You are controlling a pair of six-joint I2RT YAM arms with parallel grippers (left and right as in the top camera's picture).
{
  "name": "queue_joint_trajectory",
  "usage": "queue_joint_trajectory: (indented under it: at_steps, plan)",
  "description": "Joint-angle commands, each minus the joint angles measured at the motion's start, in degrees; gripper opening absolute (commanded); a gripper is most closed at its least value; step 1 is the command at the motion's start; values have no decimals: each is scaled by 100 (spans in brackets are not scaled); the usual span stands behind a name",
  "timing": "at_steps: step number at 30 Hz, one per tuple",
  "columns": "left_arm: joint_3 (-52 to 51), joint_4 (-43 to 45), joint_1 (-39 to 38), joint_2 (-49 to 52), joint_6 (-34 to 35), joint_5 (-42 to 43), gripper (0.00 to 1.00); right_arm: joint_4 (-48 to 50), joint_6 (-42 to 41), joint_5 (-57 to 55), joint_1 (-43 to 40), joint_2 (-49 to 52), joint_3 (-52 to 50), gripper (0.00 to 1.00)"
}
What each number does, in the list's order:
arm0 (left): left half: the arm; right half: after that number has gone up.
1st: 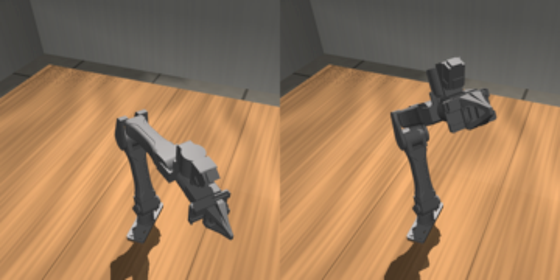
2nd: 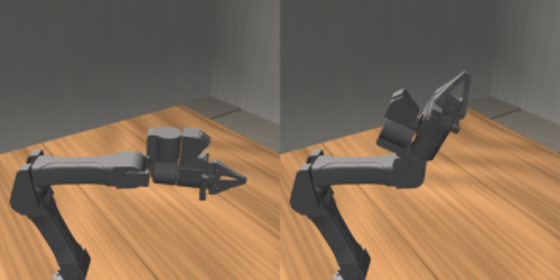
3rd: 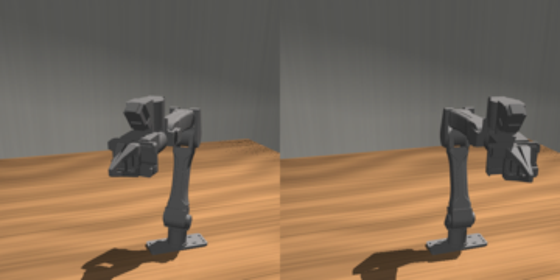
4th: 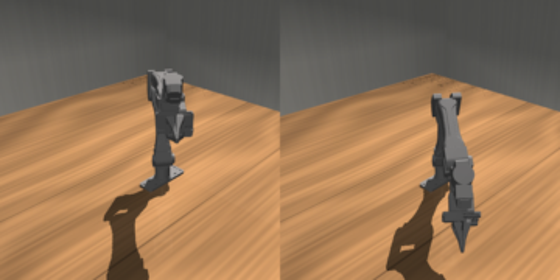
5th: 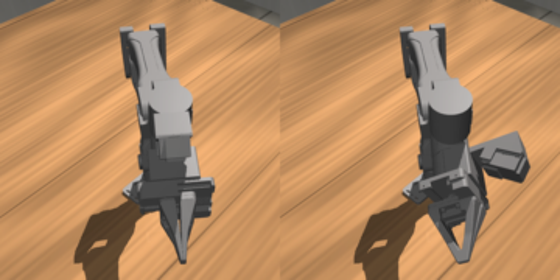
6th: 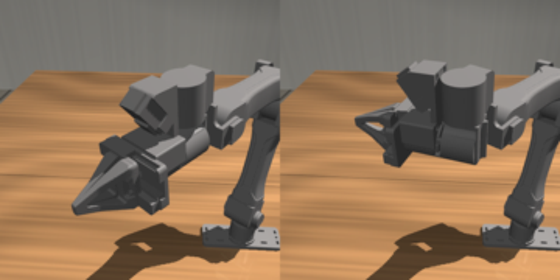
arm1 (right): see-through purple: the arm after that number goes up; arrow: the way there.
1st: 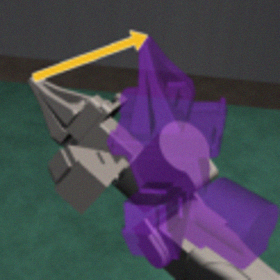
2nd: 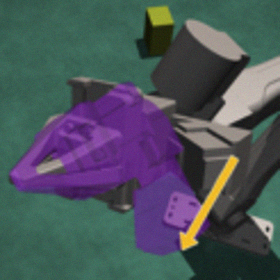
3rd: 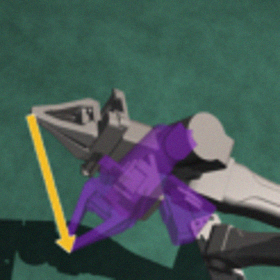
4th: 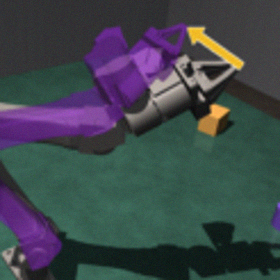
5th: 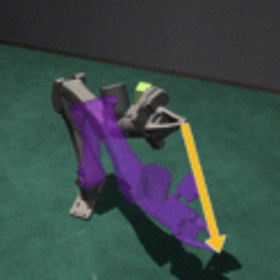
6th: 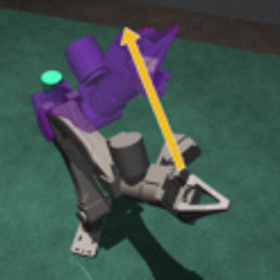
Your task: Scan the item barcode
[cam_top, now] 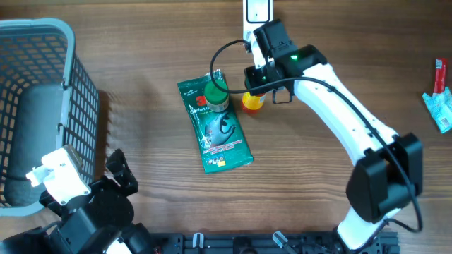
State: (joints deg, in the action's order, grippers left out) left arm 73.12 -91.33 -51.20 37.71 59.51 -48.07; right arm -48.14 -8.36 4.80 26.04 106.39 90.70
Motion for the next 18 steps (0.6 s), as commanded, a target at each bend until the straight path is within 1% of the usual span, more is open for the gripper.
queue_joint_trajectory:
  at_steps: [1,7,11,15,18]
  plan:
    - [0,-4,22,15,96,-33,100,-136,-426,-66,-81,-708,212,34]
    - [0,-4,22,15,96,-33,100,-426,-1187,33,-210,-1652,229,35]
    - [0,-4,22,15,96,-33,100,-562,-1440,258,-245,-2221,229,35]
    - [0,-4,22,15,96,-33,100,-710,-1598,319,-245,-2490,229,35]
    - [0,-4,22,15,96,-33,100,-944,-1729,341,-245,-2507,229,35]
